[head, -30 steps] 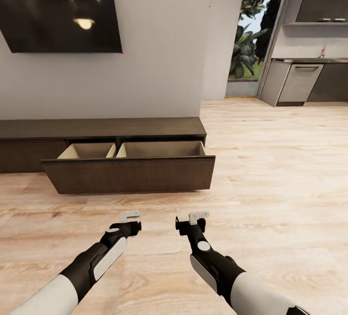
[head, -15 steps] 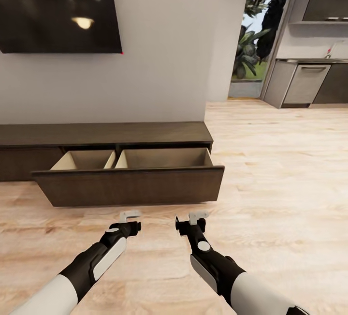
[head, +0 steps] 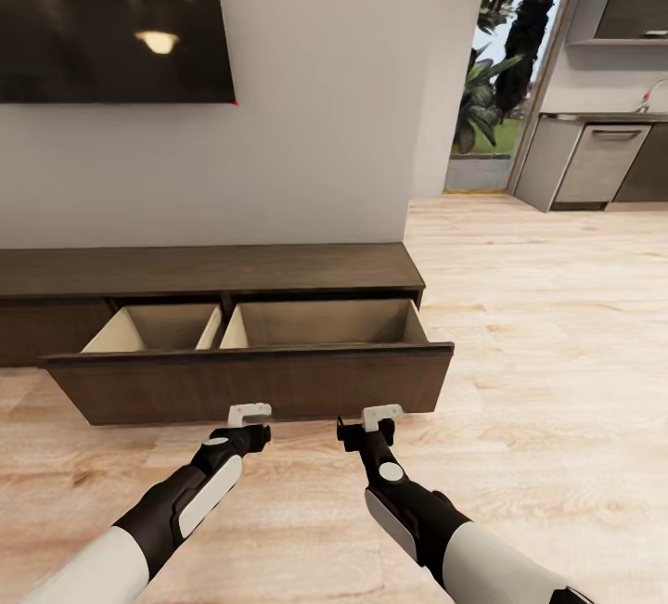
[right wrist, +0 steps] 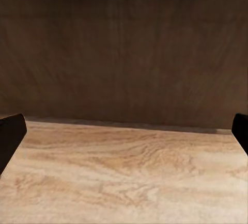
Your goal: Place each of the two pumpkins and all three candles from the living room inside a cabinet in the living room (use any cabinet), then make sure every cabinet is closed, and position the cauldron so it is next to a table in the living room.
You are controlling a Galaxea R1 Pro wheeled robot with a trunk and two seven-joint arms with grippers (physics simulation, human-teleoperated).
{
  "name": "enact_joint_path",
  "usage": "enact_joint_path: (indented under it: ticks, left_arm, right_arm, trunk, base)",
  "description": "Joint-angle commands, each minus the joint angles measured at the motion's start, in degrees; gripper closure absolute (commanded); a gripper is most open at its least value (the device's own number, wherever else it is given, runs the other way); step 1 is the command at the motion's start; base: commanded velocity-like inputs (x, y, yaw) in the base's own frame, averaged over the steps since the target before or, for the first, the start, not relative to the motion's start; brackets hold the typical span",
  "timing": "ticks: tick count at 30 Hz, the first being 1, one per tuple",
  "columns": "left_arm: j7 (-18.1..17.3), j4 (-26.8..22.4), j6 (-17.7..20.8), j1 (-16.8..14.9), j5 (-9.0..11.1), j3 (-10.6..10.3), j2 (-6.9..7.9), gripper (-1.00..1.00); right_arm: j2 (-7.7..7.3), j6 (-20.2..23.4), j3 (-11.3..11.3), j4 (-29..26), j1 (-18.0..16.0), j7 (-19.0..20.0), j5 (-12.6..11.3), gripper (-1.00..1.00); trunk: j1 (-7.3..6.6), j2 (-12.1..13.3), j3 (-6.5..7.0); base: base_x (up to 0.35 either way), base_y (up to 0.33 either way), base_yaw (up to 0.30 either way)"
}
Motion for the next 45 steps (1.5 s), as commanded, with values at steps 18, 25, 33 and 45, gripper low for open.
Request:
enact_joint_path:
  ticks: [18,25,33,45]
  left_arm:
    - [0.50,-0.08,0.07,-0.06,0.44,-0.28,0.08,-1.00]
    - [0.50,-0.08,0.07,-0.06,0.50,-0.28,0.14,-1.00]
    - [0.56,-0.08,0.07,-0.06,0.45,-0.28,0.11,-1.00]
    - [0.56,-0.08,0.07,-0.06,0.58,-0.28,0.13,-1.00]
  right_arm:
    - [-0.01,-0.14,0.48,0.12,-0.09,-0.32,-0.80,-1.00]
    - [0.02,0.00,0.48,0.09,-0.09,-0.32,-0.79,-1.00]
    - [-0.06,0.12,0.29,0.26,-0.09,-0.30,-1.04,-1.00]
    - [-0.23,0.15,-1.22,0.47,-0.09,-0.32,-1.62,-1.00]
  trunk:
    - [0.02,-0.02,-0.06]
    - [0.02,-0.02,-0.06]
    - [0.02,-0.02,-0.06]
    - [0.02,-0.02,-0.06]
  base:
    - [0.191,0.067,0.000]
    - [0.001,0.001,0.000]
    - [0.000,0.000,0.000]
    - [0.000,0.000,0.000]
